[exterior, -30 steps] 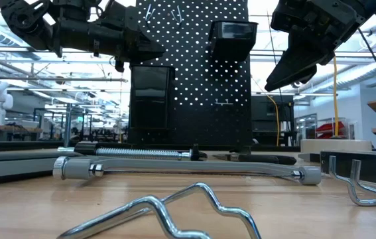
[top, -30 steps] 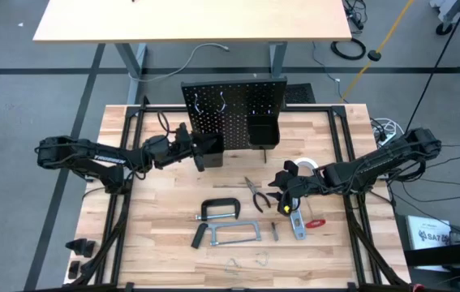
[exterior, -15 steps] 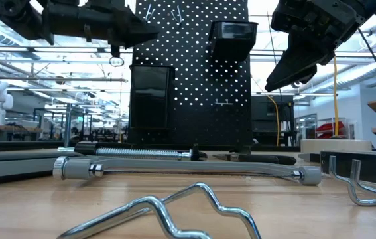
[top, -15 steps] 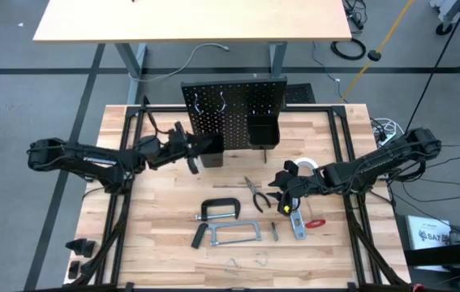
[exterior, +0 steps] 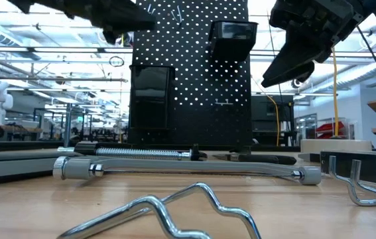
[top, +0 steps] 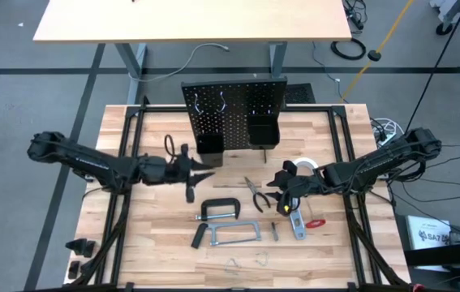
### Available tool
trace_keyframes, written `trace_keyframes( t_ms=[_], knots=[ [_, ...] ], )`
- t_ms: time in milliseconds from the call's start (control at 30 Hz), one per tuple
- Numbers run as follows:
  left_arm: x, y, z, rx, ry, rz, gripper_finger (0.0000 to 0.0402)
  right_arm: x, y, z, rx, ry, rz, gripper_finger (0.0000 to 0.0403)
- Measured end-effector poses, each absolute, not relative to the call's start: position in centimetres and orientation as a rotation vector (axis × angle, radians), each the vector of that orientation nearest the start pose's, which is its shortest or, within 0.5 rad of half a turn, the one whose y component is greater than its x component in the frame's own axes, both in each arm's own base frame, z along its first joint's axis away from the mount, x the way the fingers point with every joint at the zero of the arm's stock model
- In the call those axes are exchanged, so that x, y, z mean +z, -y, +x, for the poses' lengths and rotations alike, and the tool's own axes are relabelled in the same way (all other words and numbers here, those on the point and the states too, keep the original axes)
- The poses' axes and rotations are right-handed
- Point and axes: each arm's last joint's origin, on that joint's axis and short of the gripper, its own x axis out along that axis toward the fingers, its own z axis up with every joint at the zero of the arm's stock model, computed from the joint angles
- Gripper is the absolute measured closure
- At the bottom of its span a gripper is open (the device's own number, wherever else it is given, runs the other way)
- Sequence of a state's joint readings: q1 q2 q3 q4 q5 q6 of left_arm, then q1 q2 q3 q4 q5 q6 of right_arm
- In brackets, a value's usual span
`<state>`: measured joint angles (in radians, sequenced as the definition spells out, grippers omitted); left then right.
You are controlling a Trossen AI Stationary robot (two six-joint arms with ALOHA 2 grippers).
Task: Hang tools onto peg board
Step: Put the black pliers into the bottom black bin on the peg board
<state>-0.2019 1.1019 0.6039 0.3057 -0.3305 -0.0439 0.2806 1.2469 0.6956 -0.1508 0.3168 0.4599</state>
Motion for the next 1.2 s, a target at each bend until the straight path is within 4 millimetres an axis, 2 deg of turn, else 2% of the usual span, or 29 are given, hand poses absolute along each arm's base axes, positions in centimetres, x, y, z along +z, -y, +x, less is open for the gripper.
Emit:
trace_keyframes(
  t_ms=[167,333,600,767,900,1033,1200],
  knots=[
    [26.5,6.3,23.1,0.079,-0.209,0.022,0.0314,21.8,-6.1,24.4,-0.178,-0.614,0.248,0.0250],
    [26.4,8.2,22.8,0.019,-0.215,-0.030,0.0314,21.8,-6.1,24.4,-0.176,-0.614,0.249,0.0250],
    [24.0,10.5,23.7,-0.045,-0.305,0.021,0.0314,21.9,-6.3,24.4,-0.187,-0.598,0.333,0.0250],
    [22.2,11.4,24.8,-0.054,-0.340,0.034,0.0314,21.7,-7.2,24.3,-0.180,-0.605,0.399,0.0250],
    [20.9,11.7,25.4,-0.056,-0.374,0.080,0.0311,20.5,-8.4,24.7,-0.166,-0.638,0.414,0.0250],
    [19.8,11.9,25.8,-0.050,-0.411,0.102,0.0285,18.5,-9.2,25.9,-0.173,-0.661,0.399,0.0244],
    [18.8,12.1,26.2,-0.046,-0.422,0.102,0.0244,16.4,-8.6,27.4,-0.235,-0.659,0.344,0.0208]
  ],
)
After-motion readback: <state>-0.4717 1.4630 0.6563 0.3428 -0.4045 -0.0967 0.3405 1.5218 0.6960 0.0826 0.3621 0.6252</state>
